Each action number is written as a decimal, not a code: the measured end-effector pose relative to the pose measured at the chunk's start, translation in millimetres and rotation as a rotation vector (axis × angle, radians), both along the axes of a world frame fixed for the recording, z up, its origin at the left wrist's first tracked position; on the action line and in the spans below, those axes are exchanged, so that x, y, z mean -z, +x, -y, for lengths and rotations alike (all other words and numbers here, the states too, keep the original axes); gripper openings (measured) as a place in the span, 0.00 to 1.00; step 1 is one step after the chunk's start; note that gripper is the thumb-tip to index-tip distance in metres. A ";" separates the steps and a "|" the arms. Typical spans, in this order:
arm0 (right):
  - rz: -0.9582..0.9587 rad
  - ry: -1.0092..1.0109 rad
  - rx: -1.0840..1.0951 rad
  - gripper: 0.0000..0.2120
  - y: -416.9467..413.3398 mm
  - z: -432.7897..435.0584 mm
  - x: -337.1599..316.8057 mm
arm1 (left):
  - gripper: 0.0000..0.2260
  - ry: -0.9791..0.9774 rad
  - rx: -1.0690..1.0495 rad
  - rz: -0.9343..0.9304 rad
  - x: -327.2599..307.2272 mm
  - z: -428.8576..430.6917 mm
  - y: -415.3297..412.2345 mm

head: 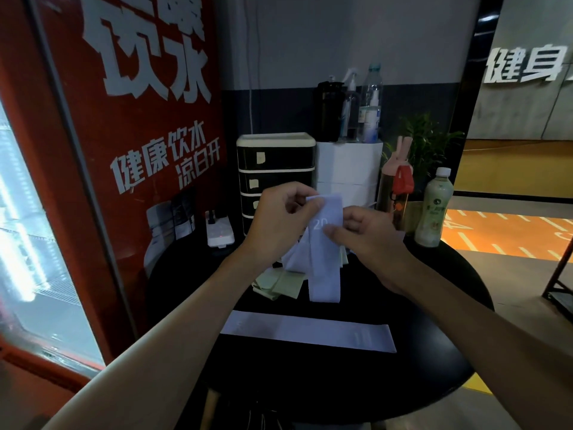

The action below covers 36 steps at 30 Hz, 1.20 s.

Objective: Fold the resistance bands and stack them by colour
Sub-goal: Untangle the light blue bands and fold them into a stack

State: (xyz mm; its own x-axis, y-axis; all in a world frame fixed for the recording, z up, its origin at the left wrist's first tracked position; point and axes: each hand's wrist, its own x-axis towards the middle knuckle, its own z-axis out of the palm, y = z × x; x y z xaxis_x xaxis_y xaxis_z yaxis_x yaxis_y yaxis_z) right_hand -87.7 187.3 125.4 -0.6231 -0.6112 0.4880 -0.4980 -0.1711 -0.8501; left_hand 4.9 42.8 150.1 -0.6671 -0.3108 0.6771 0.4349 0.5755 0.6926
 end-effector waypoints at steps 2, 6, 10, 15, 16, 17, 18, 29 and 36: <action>-0.013 0.006 0.019 0.06 0.7 2.5 0.8 | 0.04 -0.001 0.002 0.015 -2.6 1.1 1.6; 0.015 -0.028 0.009 0.09 3.8 6.0 -3.7 | 0.06 -0.016 -0.027 0.013 -10.7 0.6 3.9; 0.084 0.032 -0.056 0.12 7.0 5.1 -0.3 | 0.05 0.096 -0.067 -0.050 -21.1 2.2 4.8; 0.205 0.088 -0.088 0.13 6.9 2.2 14.6 | 0.03 0.136 -0.093 -0.090 -27.7 14.7 7.0; 0.226 0.086 -0.093 0.13 7.6 1.3 16.6 | 0.03 0.147 -0.097 -0.086 -28.0 16.8 7.7; 0.243 0.082 -0.097 0.14 8.1 0.5 18.7 | 0.03 0.159 -0.106 -0.079 -28.1 18.7 8.4; 0.258 0.080 -0.101 0.14 8.2 -0.2 20.0 | 0.03 0.168 -0.120 -0.075 -28.3 20.4 8.9; 0.283 0.256 -0.181 0.16 -1.0 -21.2 35.2 | 0.05 0.271 -0.309 -0.088 -21.4 49.6 26.4; 0.257 0.353 -0.114 0.11 -13.0 -42.8 54.8 | 0.06 0.328 -0.412 -0.020 23.1 75.7 47.1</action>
